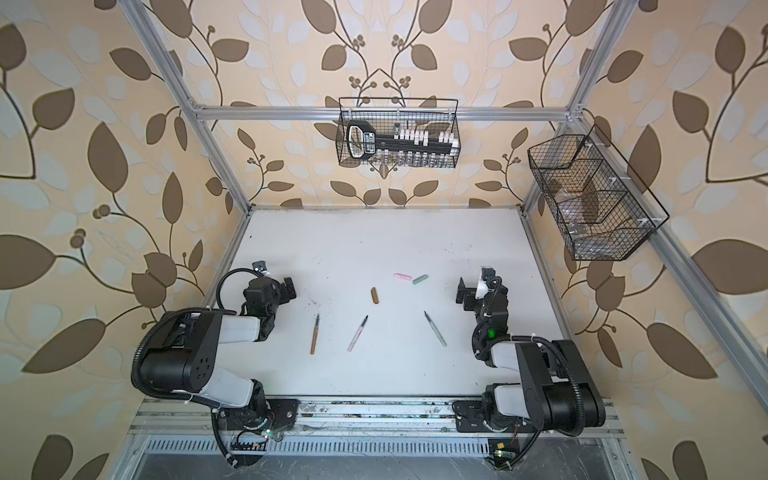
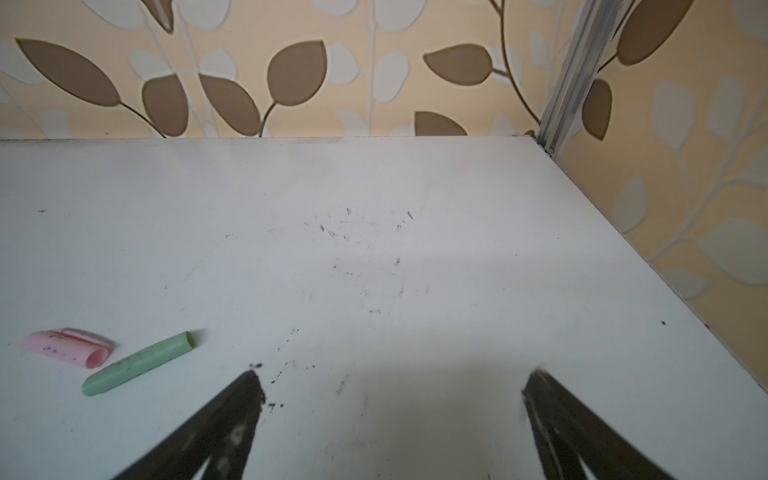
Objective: Insert the pens into the pen caps
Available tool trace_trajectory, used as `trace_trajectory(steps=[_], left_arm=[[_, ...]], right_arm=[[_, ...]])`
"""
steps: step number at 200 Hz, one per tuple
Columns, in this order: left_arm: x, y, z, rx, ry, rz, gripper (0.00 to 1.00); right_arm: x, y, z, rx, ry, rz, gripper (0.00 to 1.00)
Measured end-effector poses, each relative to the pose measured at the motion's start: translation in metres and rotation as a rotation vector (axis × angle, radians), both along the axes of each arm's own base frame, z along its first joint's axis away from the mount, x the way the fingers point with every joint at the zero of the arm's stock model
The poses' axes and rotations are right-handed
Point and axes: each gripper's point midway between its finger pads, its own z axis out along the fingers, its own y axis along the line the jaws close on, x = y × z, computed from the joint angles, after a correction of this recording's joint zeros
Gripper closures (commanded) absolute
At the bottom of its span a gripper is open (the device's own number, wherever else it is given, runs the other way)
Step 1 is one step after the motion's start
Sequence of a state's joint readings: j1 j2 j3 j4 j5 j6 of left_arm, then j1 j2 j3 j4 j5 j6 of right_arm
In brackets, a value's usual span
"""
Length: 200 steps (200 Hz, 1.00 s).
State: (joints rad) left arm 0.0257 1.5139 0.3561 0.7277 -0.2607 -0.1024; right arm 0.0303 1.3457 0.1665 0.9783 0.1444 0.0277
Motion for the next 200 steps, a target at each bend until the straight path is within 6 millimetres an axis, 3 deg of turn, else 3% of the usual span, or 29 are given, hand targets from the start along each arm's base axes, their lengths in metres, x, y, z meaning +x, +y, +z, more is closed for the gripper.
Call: trace_trajectory(steps=[200], left_arm=[[0.0031,-0.0035,0.0014,0.004,0.003,-0.027,0.01]], right_arm=[[0.0001,0.001,-0.0003,0.002,0.002,0.006,0.0]])
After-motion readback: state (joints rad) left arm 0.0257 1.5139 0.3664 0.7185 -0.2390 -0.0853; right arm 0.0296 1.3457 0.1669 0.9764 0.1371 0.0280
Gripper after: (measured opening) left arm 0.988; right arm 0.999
